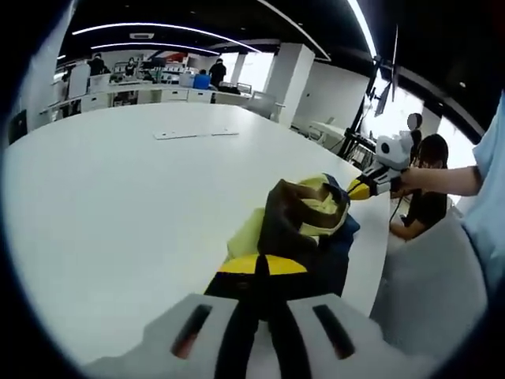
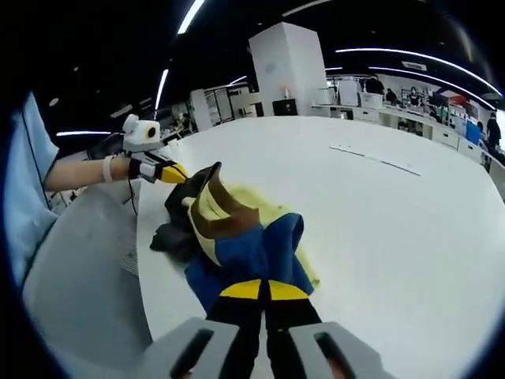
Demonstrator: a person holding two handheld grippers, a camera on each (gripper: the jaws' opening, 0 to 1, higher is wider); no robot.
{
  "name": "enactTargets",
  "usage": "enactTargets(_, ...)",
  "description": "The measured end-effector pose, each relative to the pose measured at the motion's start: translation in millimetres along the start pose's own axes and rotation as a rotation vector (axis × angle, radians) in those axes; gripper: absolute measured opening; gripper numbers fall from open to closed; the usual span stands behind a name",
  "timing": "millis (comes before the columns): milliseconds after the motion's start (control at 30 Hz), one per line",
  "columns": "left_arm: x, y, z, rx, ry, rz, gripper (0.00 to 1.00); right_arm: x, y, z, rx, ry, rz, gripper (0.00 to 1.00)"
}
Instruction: Fold the garment on the visible template until the final outline fits inside the template.
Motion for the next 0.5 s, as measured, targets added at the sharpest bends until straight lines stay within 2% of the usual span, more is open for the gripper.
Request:
enactTargets(167, -6.8, 2.2, -5, -0.016, -0.021, 0.000, 0.00, -14.4, -7, -11, 0.034, -0.055, 0.016, 0.00)
enactTargets(500, -39.6, -0.6, -22, -0.033, -0.104, 0.035, 0.00, -54.6, -11, -34, 0.095, -0.171, -0.011, 0.00)
Point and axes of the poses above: the point that each gripper's makers call its tool centre point, and the gripper's own axes: z roughly forward along the fingers, y roughly to its left, x roughly out of its underside, the point moved 3 cm from there along -z, roughly backward along the fingers, and after that the axes turned 10 degrees about -z, right-handed, at the moved point
